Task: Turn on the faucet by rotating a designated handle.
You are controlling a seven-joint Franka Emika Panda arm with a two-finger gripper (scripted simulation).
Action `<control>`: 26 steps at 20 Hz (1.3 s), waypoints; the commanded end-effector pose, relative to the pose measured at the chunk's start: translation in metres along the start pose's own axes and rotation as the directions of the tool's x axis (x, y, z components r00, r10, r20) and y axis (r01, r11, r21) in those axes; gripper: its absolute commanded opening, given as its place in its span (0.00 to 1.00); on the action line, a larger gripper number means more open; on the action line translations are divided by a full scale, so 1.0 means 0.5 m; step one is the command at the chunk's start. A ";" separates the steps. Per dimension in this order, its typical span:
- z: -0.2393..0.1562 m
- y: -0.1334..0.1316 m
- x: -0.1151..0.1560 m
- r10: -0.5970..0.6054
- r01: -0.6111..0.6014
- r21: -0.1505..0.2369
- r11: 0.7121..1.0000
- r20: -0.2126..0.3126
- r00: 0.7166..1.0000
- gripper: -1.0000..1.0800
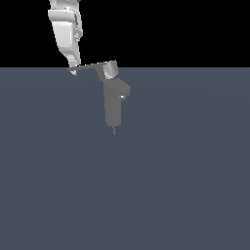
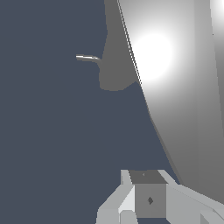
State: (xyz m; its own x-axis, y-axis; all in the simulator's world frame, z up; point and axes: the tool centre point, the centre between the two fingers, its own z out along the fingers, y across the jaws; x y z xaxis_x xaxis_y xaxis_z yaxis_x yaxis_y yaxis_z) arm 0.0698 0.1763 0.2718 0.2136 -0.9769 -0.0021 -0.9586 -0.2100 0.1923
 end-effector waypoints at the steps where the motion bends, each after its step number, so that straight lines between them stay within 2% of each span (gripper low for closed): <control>1: -0.001 0.015 0.003 0.003 -0.003 -0.004 1.000 -0.001 1.000 0.00; 19: -0.001 0.100 0.000 0.003 -0.003 -0.004 1.000 -0.001 1.000 0.00; 26: 0.007 0.124 0.029 0.005 -0.005 -0.008 1.000 -0.003 1.000 0.00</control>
State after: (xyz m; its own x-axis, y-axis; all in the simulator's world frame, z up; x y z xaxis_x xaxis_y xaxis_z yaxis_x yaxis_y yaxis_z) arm 0.0157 0.1583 0.2783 0.2166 -0.9763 -0.0006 -0.9567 -0.2124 0.1990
